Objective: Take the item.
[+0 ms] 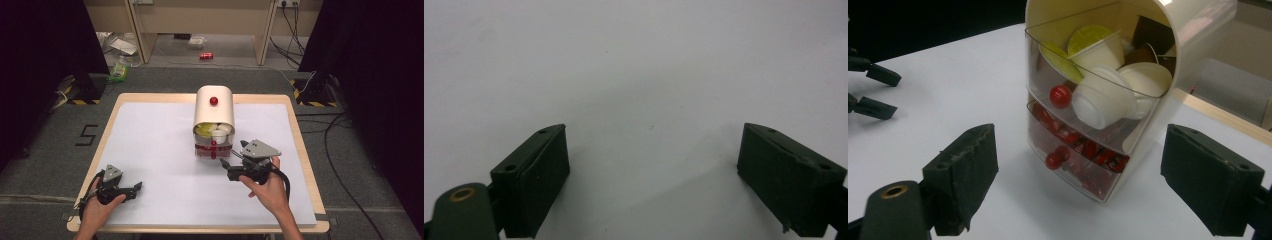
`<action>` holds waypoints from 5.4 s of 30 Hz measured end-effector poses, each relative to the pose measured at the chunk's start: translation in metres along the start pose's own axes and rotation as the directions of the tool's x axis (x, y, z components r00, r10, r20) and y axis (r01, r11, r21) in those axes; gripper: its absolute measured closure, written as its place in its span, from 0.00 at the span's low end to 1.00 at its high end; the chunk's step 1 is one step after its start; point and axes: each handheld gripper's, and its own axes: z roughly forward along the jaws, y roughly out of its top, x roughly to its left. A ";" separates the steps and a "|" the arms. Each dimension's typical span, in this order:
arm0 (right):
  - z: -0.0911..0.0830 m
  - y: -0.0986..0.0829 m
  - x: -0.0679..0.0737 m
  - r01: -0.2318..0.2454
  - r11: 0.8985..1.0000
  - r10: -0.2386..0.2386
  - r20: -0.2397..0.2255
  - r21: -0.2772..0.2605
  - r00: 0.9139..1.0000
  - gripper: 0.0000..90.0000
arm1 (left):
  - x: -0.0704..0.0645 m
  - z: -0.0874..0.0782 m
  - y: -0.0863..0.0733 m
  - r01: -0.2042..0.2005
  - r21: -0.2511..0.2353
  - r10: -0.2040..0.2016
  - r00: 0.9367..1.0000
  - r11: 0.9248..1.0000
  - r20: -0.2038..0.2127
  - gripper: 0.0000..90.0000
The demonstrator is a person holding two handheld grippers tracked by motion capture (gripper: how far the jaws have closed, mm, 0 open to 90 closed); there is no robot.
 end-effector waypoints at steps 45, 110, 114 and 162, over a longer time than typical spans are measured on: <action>0.056 0.040 0.003 0.110 0.986 -0.109 -0.016 0.122 0.994 0.21 | 0.000 0.000 0.000 0.001 0.001 -0.001 1.000 1.000 0.003 0.14; 0.007 0.015 0.039 0.179 0.972 -0.157 -0.146 0.149 0.977 0.24 | 0.000 0.000 0.000 0.000 0.000 0.000 1.000 1.000 0.001 0.14; 0.006 0.014 0.041 0.183 0.971 -0.161 -0.146 0.152 0.976 0.25 | 0.000 0.000 0.000 0.000 0.000 0.000 1.000 1.000 0.001 0.14; 0.012 0.035 0.030 0.147 0.986 -0.145 -0.039 0.073 0.989 0.30 | 0.000 0.000 0.000 0.000 -0.001 0.000 1.000 1.000 0.000 0.14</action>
